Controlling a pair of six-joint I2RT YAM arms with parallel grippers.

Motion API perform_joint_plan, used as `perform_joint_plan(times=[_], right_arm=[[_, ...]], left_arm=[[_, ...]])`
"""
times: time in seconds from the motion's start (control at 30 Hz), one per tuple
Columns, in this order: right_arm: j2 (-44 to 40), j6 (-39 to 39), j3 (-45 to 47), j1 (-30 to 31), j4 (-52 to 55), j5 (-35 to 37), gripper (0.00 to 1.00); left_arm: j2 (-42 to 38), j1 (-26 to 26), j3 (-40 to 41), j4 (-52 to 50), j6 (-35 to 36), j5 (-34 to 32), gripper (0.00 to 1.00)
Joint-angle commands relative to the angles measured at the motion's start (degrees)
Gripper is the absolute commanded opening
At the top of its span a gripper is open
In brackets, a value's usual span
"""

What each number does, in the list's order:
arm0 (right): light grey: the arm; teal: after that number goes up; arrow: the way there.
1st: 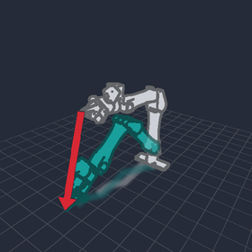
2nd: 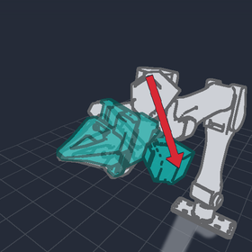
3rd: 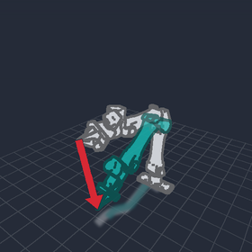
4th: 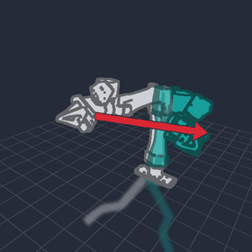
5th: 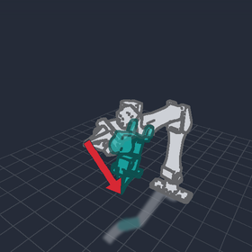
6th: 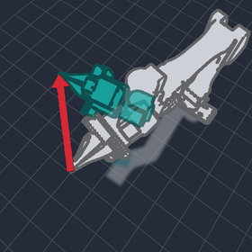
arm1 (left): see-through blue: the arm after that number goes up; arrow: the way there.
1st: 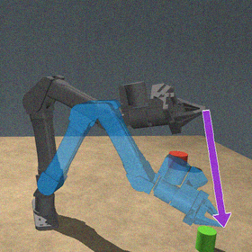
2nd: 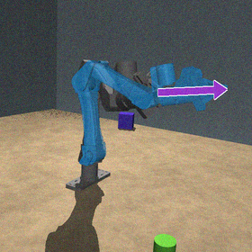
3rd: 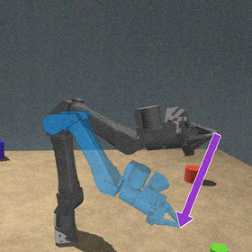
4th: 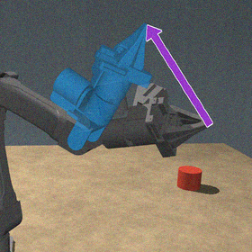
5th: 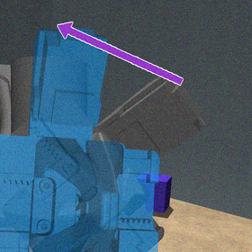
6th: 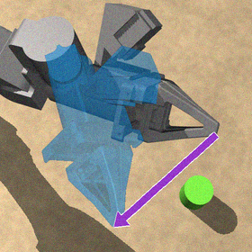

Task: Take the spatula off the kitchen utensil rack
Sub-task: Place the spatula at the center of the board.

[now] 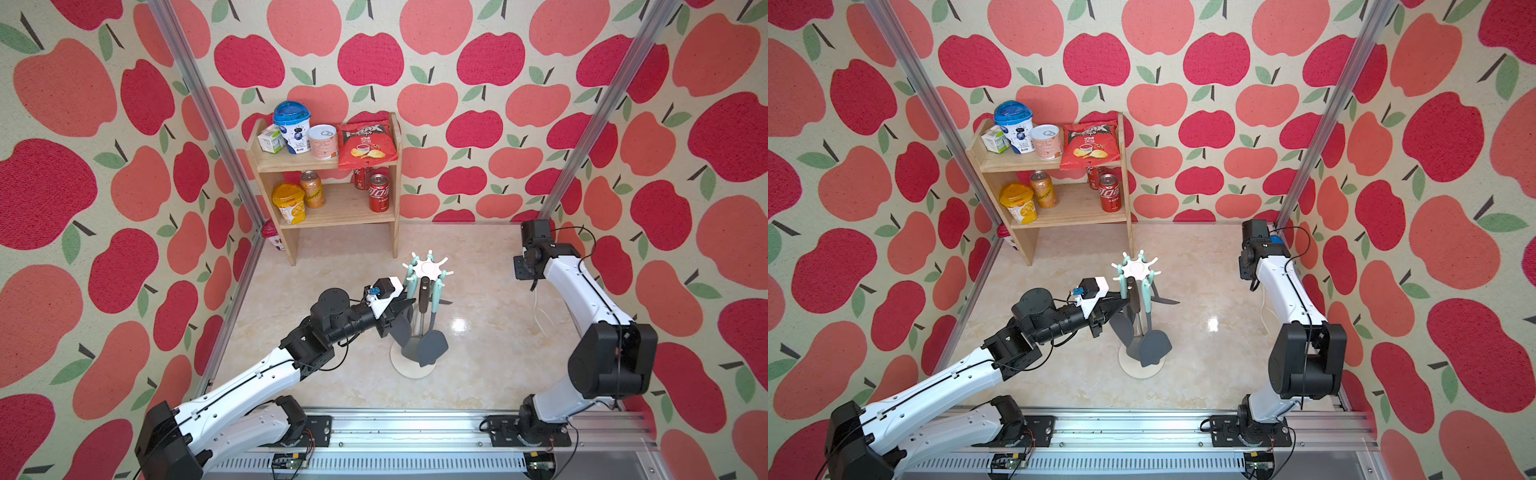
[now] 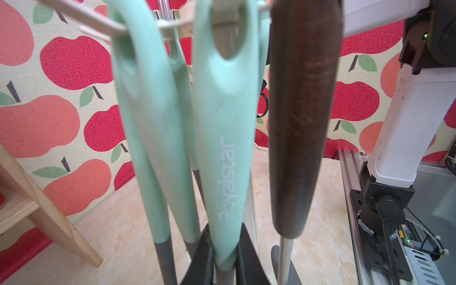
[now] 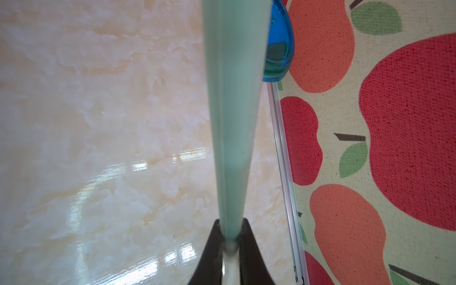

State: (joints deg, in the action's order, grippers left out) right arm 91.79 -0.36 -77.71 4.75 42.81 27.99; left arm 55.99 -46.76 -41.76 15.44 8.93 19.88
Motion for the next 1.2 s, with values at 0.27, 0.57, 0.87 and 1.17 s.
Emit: perform_joint_plan(times=[0.27, 0.57, 0.87, 1.17], right_arm=[[6.38, 1.29, 3.7, -0.59, -6.52, 0.41, 0.0], [9.54, 2.17, 4.49, -1.01, -8.04, 1.67, 0.0], [11.55, 2.27, 5.3, -2.11, -8.22, 1.61, 0.0], [12.19, 1.33, 5.33, -2.04, -8.97, 0.94, 0.0]], left_arm=[[2.37, 0.53, 0.71, -7.75, 0.57, -1.95, 0.0], [3.09, 0.53, -0.07, -8.28, 0.74, -2.03, 0.0], [2.87, 0.47, -0.16, -8.67, 0.65, -2.13, 0.0], [2.89, 0.48, -0.16, -8.85, 0.74, -2.23, 0.0]])
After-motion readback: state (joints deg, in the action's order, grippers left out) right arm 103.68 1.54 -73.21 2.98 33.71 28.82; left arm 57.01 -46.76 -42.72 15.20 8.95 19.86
